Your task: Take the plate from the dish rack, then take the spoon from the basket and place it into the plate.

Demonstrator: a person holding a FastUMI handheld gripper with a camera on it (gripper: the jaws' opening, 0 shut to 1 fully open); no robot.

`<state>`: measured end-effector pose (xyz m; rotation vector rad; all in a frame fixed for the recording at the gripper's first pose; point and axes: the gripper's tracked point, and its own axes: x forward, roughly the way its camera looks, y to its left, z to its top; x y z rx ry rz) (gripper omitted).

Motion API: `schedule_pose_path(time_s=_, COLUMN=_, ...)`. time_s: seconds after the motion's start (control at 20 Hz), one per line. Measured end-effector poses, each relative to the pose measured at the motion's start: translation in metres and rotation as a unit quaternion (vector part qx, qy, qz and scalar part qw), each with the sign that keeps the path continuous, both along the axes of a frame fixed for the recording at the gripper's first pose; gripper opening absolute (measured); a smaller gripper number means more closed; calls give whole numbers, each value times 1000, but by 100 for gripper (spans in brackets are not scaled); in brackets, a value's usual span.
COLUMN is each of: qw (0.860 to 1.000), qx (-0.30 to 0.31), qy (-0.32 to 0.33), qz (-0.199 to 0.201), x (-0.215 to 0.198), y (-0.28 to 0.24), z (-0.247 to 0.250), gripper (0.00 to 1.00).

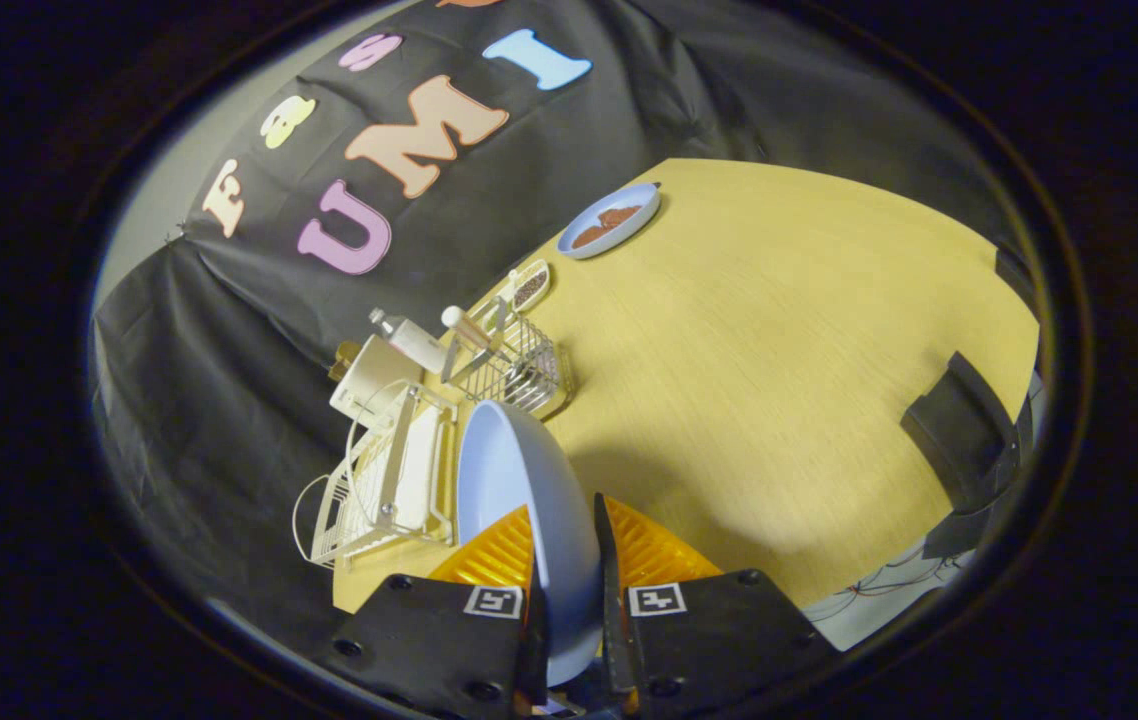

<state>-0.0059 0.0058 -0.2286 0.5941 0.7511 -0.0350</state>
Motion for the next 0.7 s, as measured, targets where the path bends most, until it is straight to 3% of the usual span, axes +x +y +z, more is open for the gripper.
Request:
schedule_pose_path(time_s=0.35, qw=1000, qx=24, qy=6, qz=-2, x=10, y=-4, z=-23, gripper=24)
schedule_pose_path(time_s=0.7, qw=1000, qx=-9, qy=6, qz=5, x=16, y=-12, z=-35, gripper=30)
